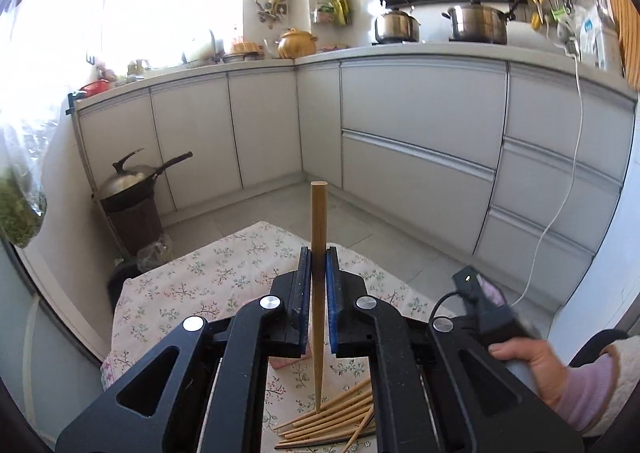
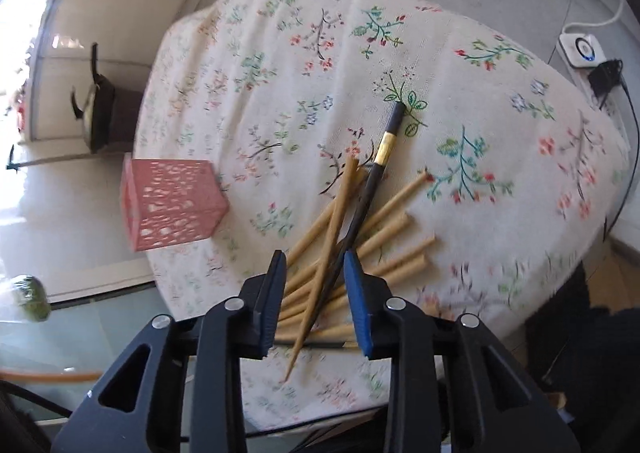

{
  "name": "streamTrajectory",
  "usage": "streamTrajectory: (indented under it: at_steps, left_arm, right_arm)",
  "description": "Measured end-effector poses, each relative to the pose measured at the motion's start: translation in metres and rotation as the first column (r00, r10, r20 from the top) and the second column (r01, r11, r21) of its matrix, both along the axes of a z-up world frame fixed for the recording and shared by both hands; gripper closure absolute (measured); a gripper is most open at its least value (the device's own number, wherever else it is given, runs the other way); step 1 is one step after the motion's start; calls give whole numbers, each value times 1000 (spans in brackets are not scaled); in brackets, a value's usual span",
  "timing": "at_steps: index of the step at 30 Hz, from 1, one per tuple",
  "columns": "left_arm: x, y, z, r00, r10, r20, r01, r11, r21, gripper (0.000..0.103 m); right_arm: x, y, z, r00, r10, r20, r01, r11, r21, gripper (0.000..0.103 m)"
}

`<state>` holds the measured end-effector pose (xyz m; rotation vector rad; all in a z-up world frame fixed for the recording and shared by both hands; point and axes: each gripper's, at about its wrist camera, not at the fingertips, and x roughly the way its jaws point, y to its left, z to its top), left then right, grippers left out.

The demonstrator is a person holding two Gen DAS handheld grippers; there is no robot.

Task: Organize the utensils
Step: 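Lift the stick upright with the left gripper while the right gripper grasps another wooden stick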

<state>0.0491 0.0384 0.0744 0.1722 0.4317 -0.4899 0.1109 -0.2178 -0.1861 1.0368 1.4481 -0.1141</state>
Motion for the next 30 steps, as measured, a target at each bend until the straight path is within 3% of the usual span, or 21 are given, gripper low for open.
streamTrajectory:
  at_steps: [18,23,30]
  left_arm:
    - [0,15,7,999,42,-6,-42,998,-43,96]
    - [2,17,7,998,59,-12,-59,997,-48,96]
    - [8,21,5,996,79,-34,-81,995,-59,96]
  right_arm:
    - [30,12,-22,995,90,-43,-94,991,-96,73]
    - [33,21,-28,993,104,-50,-109,986,-128,88]
    - [33,24,-16,994,109,5,-108,984,-139,93]
